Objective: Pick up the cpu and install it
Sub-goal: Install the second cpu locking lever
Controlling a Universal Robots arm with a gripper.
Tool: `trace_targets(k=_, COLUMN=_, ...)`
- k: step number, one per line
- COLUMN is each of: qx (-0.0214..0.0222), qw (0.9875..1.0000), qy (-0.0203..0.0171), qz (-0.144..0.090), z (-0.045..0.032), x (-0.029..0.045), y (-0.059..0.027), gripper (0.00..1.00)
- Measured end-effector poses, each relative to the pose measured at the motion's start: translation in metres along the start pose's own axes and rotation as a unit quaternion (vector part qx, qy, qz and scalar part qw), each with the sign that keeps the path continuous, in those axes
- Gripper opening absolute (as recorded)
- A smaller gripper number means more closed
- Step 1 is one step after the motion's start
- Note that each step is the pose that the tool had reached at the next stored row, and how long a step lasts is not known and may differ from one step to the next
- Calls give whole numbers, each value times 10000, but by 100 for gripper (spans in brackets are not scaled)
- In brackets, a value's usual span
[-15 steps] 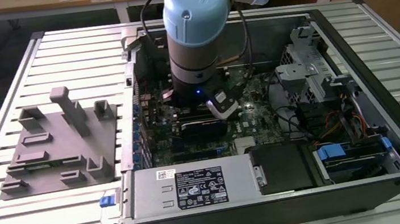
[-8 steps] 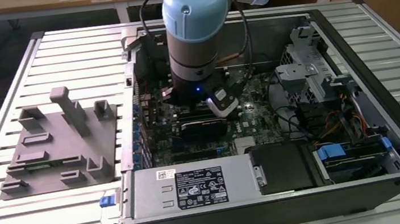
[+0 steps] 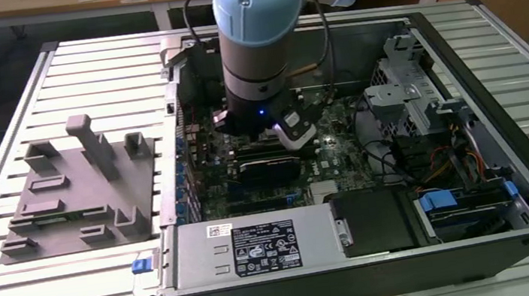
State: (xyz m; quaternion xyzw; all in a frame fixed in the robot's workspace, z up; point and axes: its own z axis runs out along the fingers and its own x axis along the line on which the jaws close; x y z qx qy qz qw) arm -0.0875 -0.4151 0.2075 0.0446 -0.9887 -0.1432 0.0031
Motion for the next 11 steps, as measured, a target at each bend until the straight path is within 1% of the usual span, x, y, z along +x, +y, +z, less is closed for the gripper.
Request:
trace_targets(k=5, qx=0, qw=10000, qy=0, qz=0, z=-116, x=-1, y=34, gripper=11)
trace_targets(k=11, qx=-1, qw=10000, qy=0, qz=-1, z=-227, x=-2, y=67, gripper=11)
